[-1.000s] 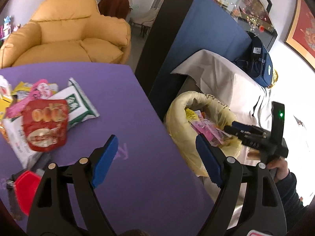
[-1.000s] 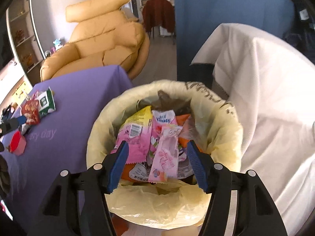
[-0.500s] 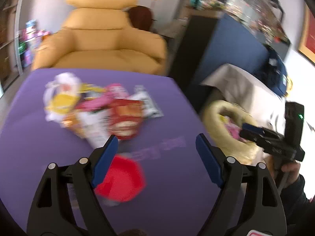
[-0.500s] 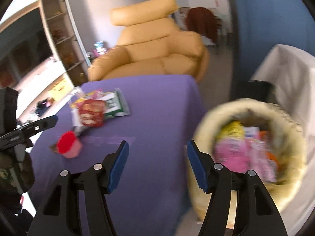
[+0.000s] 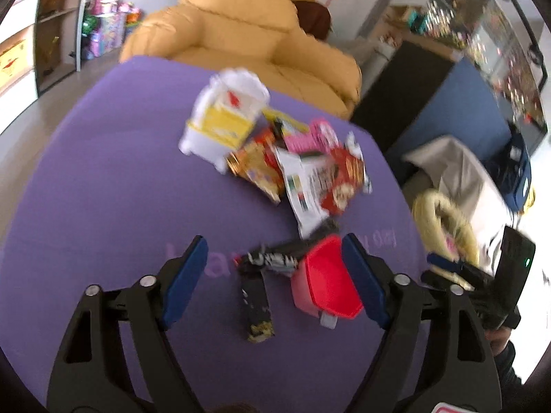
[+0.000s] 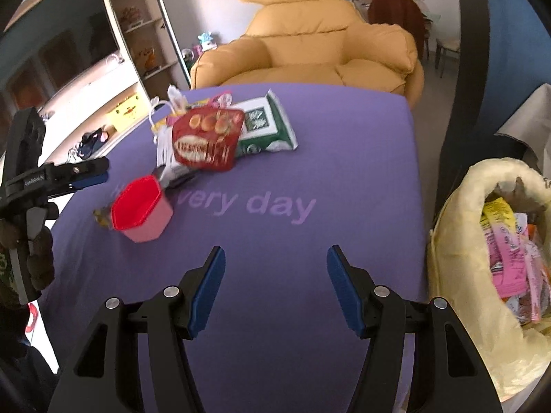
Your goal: Collect trash
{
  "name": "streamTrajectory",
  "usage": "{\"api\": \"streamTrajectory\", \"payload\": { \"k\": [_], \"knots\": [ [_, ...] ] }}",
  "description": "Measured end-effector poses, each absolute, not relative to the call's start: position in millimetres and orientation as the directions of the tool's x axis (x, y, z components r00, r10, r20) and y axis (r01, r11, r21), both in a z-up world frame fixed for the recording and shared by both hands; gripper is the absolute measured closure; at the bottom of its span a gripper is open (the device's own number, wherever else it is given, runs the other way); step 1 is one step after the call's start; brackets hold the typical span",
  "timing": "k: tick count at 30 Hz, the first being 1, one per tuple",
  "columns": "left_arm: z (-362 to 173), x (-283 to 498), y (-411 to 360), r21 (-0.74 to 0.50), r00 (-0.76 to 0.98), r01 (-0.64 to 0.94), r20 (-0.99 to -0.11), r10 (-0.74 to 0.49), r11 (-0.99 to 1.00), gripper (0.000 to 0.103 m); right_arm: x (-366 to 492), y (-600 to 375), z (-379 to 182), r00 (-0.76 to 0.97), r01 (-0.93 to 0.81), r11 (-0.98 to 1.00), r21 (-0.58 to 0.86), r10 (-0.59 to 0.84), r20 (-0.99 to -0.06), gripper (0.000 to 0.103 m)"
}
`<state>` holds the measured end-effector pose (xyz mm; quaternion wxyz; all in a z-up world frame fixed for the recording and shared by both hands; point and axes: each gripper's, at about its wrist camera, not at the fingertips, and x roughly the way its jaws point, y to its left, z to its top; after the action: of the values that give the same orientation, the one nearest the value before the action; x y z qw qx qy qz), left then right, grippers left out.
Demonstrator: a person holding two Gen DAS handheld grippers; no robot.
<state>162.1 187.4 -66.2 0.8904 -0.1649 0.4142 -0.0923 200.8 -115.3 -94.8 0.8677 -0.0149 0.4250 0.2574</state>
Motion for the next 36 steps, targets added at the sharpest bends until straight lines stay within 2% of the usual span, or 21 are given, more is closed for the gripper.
{"api": "streamTrajectory", "payload": {
  "k": [7,11,16,20,26,36],
  "knots": [
    [-83.5,159.3,172.9,-0.316,0.599,0.037,-0.752,-0.274,0.948,0.050,197.7,-120.2,-102.8,0.489,-0.463,0.861,0.209,0.445,-0.750,0.045],
    [-83.4,159.6,181.1,-0.330,0.607,0.008,-0.749,-0.267,0.944,0.055,196.7,-121.8,-107.8,0.479,-0.461,0.860,0.219,0.449,-0.755,0.045],
    [-81.5,158.0,188.0,-0.318,0.617,-0.015,-0.749,-0.242,0.948,0.055,194.6,-119.8,-114.8,0.471,-0.465,0.858,0.219,0.449,-0.759,0.045],
    [-80.6,155.4,191.2,-0.316,0.617,-0.024,-0.751,-0.234,0.949,0.055,190.7,-112.5,-115.8,0.483,-0.483,0.861,0.160,0.414,-0.771,0.045],
    [-78.0,153.2,200.2,-0.376,0.633,-0.033,-0.725,-0.272,0.926,0.054,182.5,-99.8,-117.6,0.511,-0.520,0.854,0.033,0.342,-0.789,0.045],
    [-72.1,178.6,189.2,-0.331,0.648,0.001,-0.719,-0.253,0.944,0.054,183.6,-103.6,-116.9,0.501,-0.502,0.864,0.047,0.335,-0.798,0.044]
  ]
}}
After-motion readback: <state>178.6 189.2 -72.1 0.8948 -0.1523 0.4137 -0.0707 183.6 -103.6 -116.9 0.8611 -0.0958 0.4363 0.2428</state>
